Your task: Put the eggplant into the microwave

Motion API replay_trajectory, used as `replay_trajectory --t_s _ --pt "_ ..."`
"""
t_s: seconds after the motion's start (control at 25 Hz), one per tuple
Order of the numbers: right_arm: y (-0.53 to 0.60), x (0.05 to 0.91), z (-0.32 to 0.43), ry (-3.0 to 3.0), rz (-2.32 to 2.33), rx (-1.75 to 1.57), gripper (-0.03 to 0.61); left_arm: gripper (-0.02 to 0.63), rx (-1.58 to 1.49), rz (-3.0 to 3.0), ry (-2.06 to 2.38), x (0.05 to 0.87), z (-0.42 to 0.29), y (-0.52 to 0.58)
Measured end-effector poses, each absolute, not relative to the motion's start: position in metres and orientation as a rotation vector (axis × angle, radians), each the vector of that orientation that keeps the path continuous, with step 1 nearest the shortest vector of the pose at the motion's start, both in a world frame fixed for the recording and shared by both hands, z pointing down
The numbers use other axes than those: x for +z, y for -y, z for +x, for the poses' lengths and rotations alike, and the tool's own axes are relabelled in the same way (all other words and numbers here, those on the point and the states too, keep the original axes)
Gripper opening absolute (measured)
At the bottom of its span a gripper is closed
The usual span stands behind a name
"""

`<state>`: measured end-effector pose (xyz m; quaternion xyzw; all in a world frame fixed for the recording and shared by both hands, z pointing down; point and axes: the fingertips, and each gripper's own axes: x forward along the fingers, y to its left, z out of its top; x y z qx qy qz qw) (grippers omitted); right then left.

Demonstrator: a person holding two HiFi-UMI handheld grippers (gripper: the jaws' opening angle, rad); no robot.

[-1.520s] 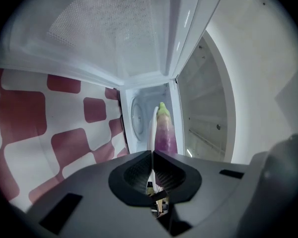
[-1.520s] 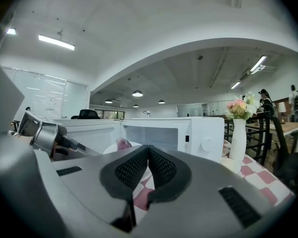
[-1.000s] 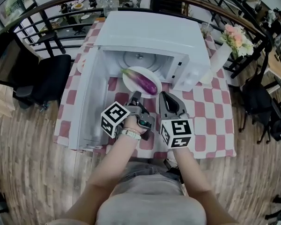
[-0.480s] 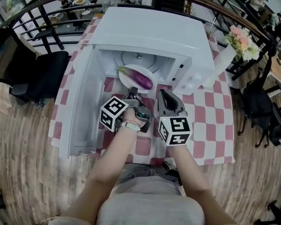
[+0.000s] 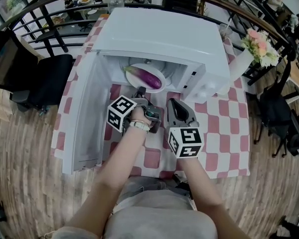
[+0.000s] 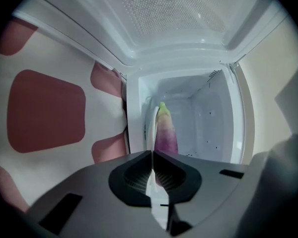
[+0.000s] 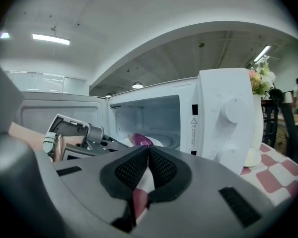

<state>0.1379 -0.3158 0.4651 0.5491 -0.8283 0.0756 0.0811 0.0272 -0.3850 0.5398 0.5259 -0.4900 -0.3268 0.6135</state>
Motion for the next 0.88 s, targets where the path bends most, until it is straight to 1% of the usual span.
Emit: replay_trajectory --t_s 0.56,0.88 --pt "0.327 0.475 0.14 2.445 1.646 0.235 0.026 0.014 -0.764 1.173 1.138 0.543 0.028 0.421" --pt "0.338 0.478 0.134 2.448 1.635 0.213 0.026 0.015 -0.703 1.179 1.178 0.541 0.028 0.422"
